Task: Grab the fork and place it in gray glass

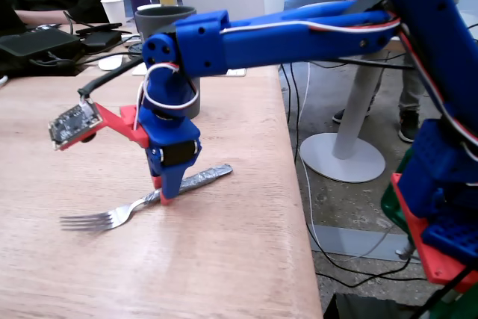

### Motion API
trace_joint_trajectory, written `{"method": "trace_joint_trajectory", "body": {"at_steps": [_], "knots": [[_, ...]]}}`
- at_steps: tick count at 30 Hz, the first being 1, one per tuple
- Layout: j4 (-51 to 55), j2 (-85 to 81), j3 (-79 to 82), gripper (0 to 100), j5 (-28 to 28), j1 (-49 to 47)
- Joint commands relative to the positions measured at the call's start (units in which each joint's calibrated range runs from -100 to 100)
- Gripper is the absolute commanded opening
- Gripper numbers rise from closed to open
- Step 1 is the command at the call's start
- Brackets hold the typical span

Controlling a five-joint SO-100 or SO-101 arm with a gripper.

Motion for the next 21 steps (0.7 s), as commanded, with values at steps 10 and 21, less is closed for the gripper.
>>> {"method": "trace_joint_trajectory", "body": {"at_steps": [10, 21], "knots": [[5.6, -0.3, -0.5, 0, -0.2, 1.7], [5.6, -26.4, 8.4, 0, -0.2, 0.0]]}}
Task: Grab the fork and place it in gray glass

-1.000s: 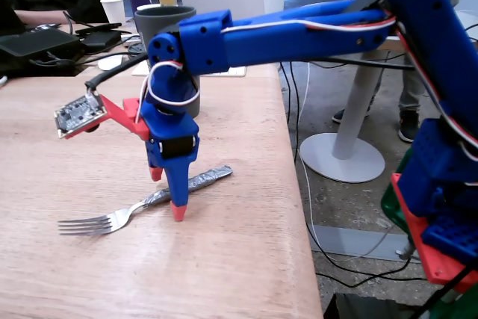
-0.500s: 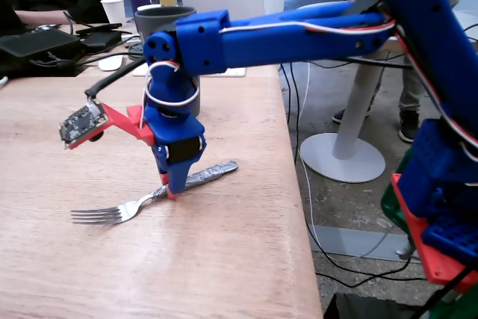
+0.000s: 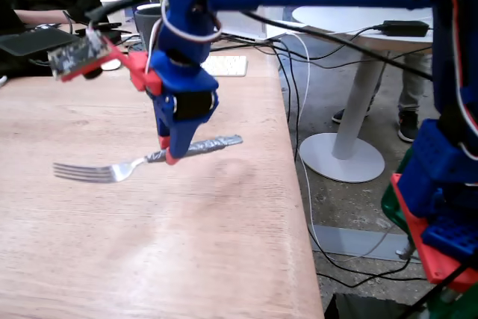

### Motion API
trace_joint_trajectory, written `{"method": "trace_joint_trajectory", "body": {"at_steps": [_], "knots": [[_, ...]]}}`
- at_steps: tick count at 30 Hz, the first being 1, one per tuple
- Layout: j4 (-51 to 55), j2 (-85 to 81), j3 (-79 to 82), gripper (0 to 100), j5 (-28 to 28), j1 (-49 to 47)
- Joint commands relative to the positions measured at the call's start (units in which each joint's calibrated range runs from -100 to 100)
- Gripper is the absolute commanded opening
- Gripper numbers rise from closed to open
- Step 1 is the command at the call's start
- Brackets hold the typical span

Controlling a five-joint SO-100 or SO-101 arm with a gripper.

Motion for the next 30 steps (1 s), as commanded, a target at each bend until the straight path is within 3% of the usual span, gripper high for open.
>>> {"method": "trace_joint_trajectory", "body": {"at_steps": [1, 11, 19, 23, 30], "knots": [[-0.3, -10.0, -0.2, 0, -0.1, 0.0], [-0.7, -29.0, -0.2, 0, -0.5, -0.3], [-2.1, -34.5, -1.2, 0, -8.8, 1.7], [-14.5, -36.0, -0.8, 0, -10.2, 3.1], [-32.3, -34.9, -0.4, 0, -10.3, 21.9]]}}
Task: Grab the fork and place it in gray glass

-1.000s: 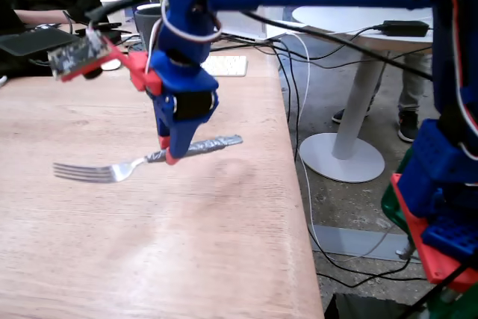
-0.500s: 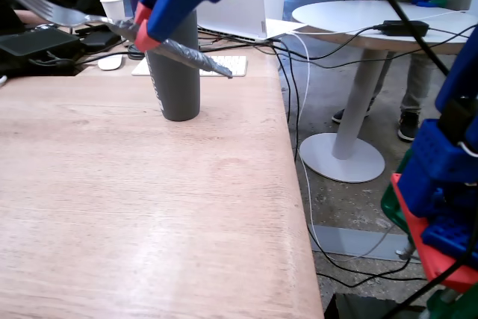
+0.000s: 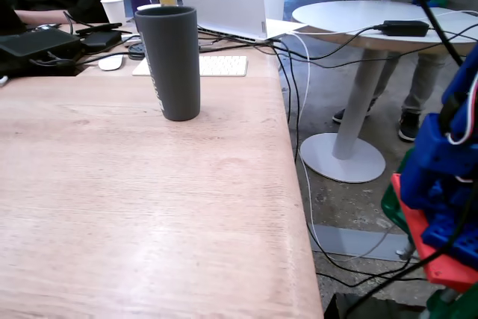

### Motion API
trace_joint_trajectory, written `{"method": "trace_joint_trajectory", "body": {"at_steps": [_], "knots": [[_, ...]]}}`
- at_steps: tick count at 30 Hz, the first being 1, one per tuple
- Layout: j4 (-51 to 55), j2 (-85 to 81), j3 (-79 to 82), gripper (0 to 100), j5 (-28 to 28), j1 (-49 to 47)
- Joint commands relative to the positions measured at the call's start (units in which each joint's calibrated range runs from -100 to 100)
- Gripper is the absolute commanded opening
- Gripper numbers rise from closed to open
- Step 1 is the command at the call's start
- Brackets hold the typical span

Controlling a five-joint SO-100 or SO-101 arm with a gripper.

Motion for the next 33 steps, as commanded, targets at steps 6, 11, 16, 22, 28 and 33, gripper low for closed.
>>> {"method": "trace_joint_trajectory", "body": {"at_steps": [6, 11, 16, 22, 28, 33], "knots": [[-19.8, 2.7, -1.5, 0, -3.3, 9.7], [-28.2, 11.1, -1.6, 0, -5.9, 10.9], [-40.2, 19.3, -1.6, 0, -6.7, 10.9], [-45.7, 25.8, -1.5, 0, -8.0, 10.9], [-45.3, 27.4, 1.3, 0, -8.0, 10.9], [-45.6, 27.3, 8.2, 0, -8.0, 10.9]]}}
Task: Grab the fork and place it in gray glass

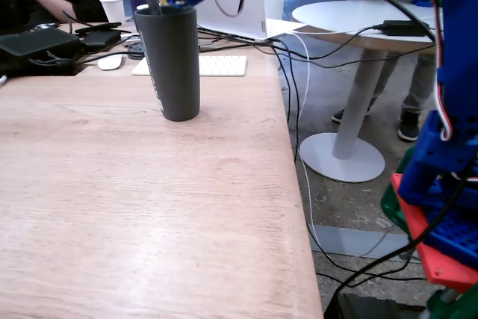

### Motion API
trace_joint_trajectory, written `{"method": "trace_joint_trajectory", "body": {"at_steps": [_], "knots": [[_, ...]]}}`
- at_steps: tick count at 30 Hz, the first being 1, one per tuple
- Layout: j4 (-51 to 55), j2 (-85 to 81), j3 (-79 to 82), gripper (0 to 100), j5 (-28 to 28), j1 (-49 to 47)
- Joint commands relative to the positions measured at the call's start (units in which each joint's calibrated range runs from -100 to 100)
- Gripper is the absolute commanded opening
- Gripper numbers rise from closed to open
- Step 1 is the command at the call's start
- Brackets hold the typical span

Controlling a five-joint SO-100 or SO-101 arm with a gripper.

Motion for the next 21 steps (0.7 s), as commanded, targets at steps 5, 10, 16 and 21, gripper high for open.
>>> {"method": "trace_joint_trajectory", "body": {"at_steps": [5, 10, 16, 21], "knots": [[-1.1, -1.5, 2.6, 0, -0.1, 0.3], [-0.1, -2.0, 2.6, 16, 0.6, 0.1], [-0.1, -1.7, 1.9, 20, 0.6, 0.1], [-0.3, -2.3, 1.9, 20, 0.6, -0.6]]}}
